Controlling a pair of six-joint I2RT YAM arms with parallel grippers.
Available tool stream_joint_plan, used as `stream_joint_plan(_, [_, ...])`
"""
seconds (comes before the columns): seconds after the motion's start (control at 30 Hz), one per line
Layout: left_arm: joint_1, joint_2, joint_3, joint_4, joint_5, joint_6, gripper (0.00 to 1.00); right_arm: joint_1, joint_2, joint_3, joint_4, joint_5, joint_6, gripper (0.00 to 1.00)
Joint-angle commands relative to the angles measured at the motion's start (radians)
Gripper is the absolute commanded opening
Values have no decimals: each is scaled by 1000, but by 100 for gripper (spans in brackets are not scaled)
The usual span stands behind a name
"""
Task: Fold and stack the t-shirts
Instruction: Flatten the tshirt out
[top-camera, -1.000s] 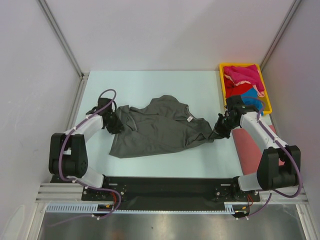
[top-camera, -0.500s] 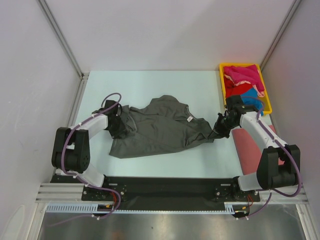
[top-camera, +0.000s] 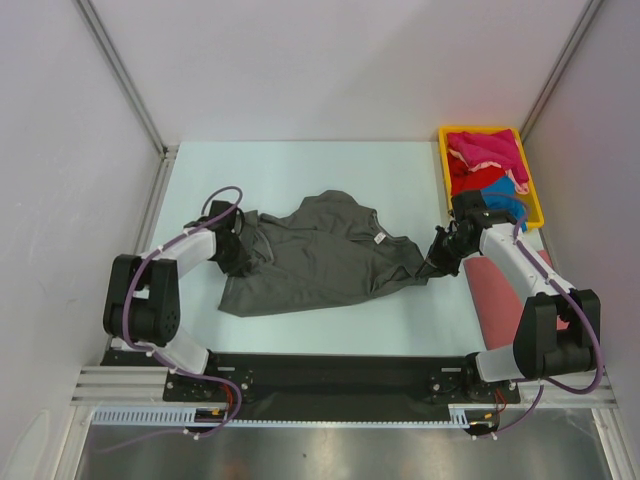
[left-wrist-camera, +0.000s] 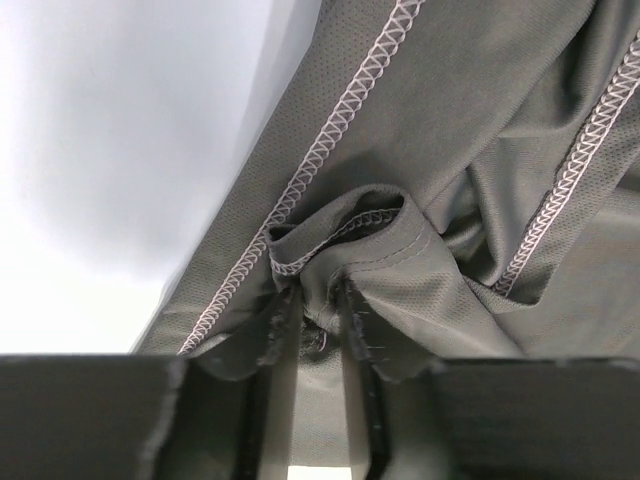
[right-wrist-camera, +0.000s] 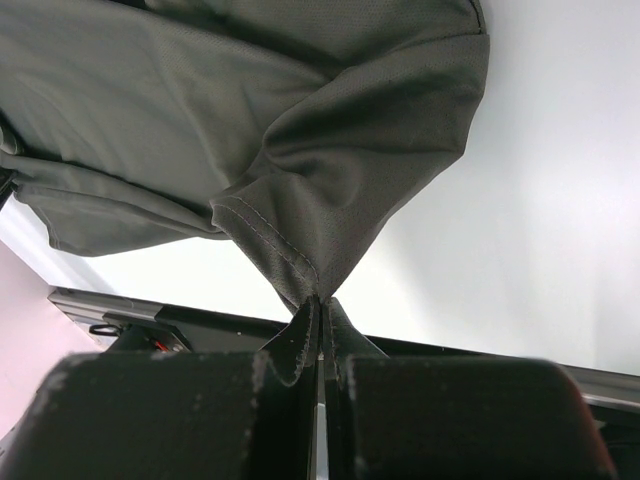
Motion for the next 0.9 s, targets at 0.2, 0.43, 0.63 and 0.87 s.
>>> stream_joint_plan(0.2, [-20,-150,5,-42,-63,-5,22,3,-14,9,3,-5,-8,0])
stream_joint_plan(0.43, [-22,-128,-38,19,4,-19,26,1,-13,12,3,-16,-11,0])
stream_joint_plan(0.63, [-23,-103,-41,27,-31,-9,23,-3,-22,16,-14,-6,-22,0])
stream_joint_plan(0.87, [-25,-103,-64,29,-50,-19,42,-5,-25,0,-8,-12,-23,0])
